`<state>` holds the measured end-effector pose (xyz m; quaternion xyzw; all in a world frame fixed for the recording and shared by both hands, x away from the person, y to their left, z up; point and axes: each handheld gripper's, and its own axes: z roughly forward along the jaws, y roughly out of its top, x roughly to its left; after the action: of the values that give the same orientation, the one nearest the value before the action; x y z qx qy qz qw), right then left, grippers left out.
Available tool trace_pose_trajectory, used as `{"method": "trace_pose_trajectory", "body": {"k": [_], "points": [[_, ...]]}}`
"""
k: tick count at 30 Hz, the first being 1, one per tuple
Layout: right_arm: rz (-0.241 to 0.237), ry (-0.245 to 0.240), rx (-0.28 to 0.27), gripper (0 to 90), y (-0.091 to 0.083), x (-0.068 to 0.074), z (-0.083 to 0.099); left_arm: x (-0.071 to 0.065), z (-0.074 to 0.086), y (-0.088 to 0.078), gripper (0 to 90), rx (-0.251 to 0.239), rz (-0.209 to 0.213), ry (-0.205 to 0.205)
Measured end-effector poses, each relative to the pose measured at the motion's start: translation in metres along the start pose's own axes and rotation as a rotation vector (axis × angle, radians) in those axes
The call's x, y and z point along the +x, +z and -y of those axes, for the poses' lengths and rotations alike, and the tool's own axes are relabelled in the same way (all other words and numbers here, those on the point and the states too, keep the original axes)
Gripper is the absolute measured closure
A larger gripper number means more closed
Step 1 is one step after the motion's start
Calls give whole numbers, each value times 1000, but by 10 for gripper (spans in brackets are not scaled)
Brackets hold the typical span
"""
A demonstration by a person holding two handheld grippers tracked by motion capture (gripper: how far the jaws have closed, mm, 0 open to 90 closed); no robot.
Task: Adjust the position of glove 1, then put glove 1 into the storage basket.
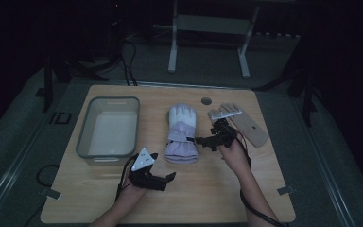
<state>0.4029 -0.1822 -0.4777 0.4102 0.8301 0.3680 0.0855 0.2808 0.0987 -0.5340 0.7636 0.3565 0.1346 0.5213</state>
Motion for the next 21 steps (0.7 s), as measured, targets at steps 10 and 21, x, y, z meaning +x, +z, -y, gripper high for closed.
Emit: {"method": "trace_pose_trajectory", "body": {"k": [10,21], "points": [[-61,71,-89,116,5,-4,-12,28,-50,15,54,10,-34,-82],[-54,113,3,140,53,-3,-24,46,-58,52,208,153,-134,-137]]}}
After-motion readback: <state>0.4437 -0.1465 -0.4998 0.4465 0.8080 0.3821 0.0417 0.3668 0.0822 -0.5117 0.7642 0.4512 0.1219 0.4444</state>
